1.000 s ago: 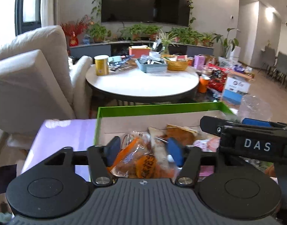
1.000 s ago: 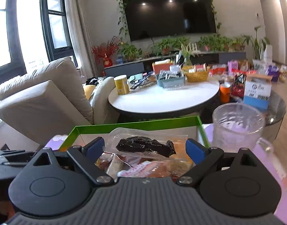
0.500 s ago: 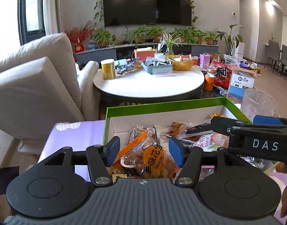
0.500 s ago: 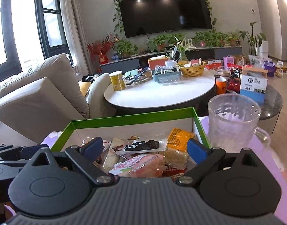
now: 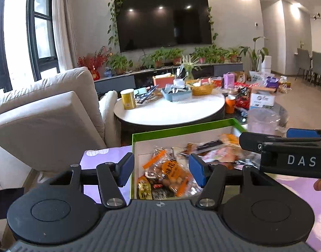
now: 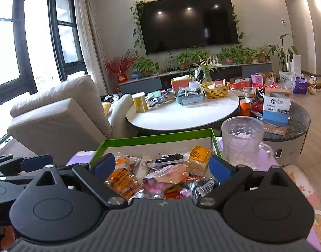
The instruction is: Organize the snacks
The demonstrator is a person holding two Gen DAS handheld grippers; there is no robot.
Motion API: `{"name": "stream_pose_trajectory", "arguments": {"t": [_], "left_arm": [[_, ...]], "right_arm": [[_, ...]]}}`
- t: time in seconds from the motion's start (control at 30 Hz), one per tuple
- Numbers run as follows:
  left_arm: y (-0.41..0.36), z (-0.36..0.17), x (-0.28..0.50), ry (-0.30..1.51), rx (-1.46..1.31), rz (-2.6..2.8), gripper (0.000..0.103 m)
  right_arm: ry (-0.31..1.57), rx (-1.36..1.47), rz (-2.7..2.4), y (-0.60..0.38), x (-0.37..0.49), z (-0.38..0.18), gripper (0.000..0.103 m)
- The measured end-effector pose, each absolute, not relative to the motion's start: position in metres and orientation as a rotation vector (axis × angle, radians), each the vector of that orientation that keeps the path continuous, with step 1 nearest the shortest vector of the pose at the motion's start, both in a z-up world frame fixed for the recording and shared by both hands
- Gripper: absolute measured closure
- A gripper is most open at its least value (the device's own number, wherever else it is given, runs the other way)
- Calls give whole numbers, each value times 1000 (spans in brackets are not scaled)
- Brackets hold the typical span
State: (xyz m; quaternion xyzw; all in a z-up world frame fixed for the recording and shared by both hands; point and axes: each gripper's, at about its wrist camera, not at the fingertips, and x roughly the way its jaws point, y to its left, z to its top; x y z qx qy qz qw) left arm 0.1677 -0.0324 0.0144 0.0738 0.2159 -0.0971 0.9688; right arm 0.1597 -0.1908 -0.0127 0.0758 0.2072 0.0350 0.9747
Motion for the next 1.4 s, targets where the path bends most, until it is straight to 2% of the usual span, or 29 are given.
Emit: {"name": "stream_pose_trajectory", "arguments": {"t": [0.27, 0.57, 0.9, 1.4], "left_arm": [[-28, 33, 88, 381, 103, -213, 48], [-16, 20, 31, 413, 54, -200, 48], [-1, 4, 2, 430, 51, -156, 48], [7, -6, -1, 461, 48, -138, 48]], "right_arm": [[369, 103, 68, -193, 85, 2, 51], [350, 112, 113, -189, 27, -1, 51], [334, 77, 151, -181, 3, -7, 52], [366, 68, 162, -171, -7, -24, 52]]}}
